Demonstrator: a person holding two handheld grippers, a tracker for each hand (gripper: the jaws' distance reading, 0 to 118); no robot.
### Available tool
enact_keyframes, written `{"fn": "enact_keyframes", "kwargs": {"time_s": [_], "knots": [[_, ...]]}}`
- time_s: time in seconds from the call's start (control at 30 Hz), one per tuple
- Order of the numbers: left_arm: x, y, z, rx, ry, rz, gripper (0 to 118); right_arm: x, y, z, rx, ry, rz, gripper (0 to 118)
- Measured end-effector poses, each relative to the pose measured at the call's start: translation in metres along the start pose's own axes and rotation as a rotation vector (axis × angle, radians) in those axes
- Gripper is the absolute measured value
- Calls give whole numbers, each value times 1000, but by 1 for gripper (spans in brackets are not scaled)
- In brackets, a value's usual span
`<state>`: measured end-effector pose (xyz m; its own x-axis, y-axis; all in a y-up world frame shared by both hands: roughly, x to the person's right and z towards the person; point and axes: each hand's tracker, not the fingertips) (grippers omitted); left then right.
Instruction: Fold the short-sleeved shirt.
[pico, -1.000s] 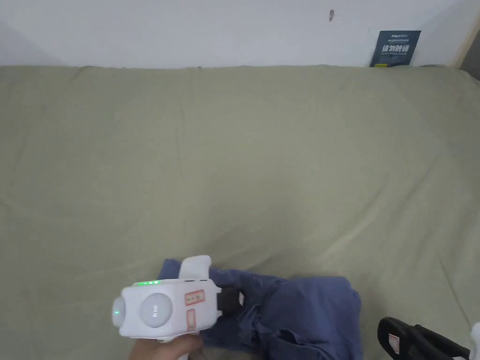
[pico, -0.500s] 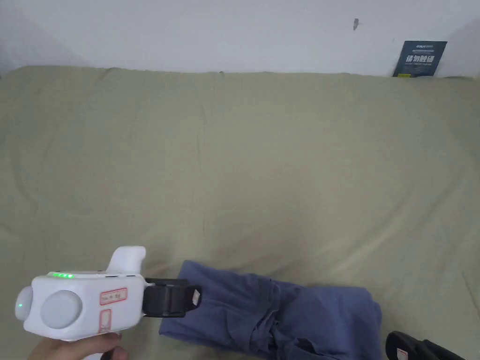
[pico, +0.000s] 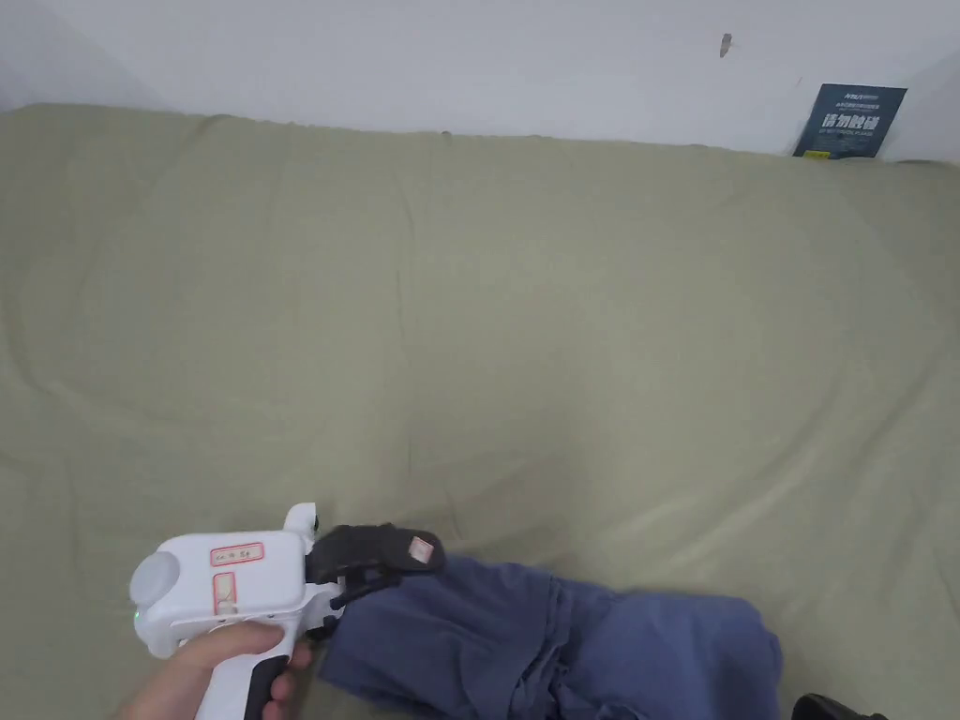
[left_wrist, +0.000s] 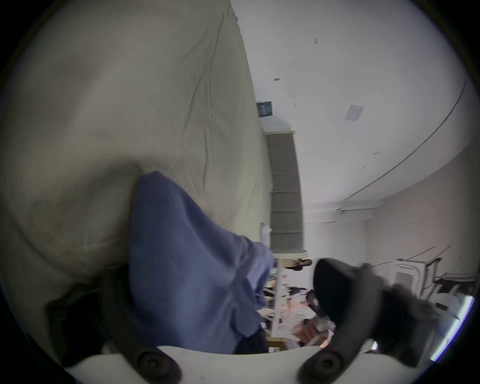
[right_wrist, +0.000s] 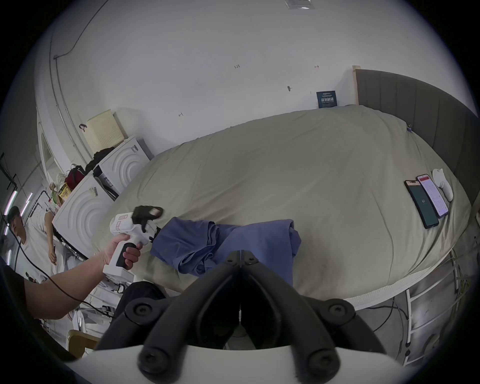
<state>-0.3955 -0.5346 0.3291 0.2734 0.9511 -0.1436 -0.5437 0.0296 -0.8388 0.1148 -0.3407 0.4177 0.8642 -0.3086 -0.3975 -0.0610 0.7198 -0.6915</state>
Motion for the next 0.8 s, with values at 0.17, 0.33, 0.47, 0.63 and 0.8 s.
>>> {"fn": "enact_keyframes", "kwargs": {"time_s": [0.17,0.33,0.47,0.63,0.8], "knots": [[2,0,2,7,225,17,6,-6,0,-4,-5,11,11,0],[23,-2,54,185,370,-39,6,-6,1,-4,-1,24,20,0],[37,-4,114,309,439,-21,6,-8,1,-7,0,39,22,0],[59,-10,164,396,590,-61,6,-10,-3,-12,-6,60,20,0],[113,-35,126,317,732,-236,7,-13,-6,-14,-18,80,22,0]]}}
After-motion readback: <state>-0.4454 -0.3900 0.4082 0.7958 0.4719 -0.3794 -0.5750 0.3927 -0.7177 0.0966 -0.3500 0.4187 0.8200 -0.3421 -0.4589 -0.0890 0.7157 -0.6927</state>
